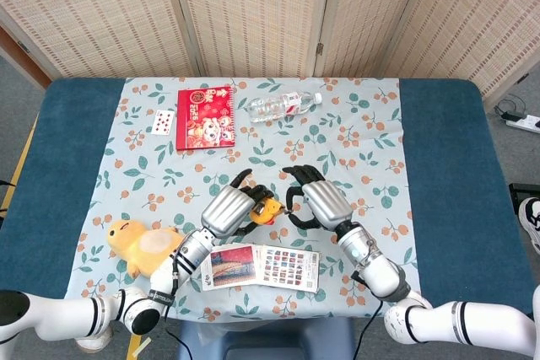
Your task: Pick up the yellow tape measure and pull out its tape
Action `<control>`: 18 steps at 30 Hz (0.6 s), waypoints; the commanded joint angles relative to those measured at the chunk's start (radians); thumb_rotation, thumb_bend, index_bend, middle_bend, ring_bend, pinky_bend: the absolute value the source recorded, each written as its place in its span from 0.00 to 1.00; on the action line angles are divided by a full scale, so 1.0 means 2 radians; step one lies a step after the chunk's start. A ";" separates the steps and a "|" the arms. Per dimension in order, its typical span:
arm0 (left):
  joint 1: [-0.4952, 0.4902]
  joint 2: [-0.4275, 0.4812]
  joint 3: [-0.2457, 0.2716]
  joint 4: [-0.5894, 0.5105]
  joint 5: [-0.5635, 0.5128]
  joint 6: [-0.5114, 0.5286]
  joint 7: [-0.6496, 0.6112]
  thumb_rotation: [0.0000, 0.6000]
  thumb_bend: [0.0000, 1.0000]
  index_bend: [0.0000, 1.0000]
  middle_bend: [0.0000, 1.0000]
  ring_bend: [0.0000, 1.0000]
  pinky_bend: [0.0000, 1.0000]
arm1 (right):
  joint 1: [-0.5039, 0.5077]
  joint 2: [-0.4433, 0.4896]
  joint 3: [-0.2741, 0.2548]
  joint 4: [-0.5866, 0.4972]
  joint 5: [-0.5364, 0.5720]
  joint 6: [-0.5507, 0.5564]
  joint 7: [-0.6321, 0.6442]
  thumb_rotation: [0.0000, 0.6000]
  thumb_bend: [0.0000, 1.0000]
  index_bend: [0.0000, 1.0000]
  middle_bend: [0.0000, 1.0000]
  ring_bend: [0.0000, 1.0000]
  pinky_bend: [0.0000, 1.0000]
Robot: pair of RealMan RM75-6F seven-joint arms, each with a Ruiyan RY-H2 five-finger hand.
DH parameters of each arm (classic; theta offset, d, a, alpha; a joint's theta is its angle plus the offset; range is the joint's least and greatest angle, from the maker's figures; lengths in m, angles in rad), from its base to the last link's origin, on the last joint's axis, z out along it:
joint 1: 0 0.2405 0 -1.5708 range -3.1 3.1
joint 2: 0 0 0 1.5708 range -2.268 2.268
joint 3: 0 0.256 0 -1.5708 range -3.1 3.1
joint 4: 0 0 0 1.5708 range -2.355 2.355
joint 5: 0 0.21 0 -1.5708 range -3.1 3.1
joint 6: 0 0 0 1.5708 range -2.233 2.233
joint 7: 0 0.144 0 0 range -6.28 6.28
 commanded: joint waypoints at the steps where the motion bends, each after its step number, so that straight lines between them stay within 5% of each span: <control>1: 0.000 -0.001 0.001 0.002 0.001 0.000 0.000 1.00 0.41 0.55 0.48 0.46 0.09 | 0.000 -0.003 0.000 0.002 0.000 0.002 -0.001 1.00 0.40 0.63 0.14 0.07 0.00; 10: 0.006 -0.001 0.009 0.018 0.013 0.007 -0.005 1.00 0.41 0.55 0.48 0.46 0.09 | 0.000 -0.006 -0.001 0.003 0.002 0.007 -0.005 1.00 0.53 0.66 0.16 0.08 0.00; 18: 0.019 0.003 0.023 0.063 0.029 0.010 -0.035 1.00 0.41 0.55 0.48 0.46 0.09 | -0.015 0.018 -0.005 -0.013 -0.004 0.014 0.008 1.00 0.55 0.67 0.17 0.09 0.00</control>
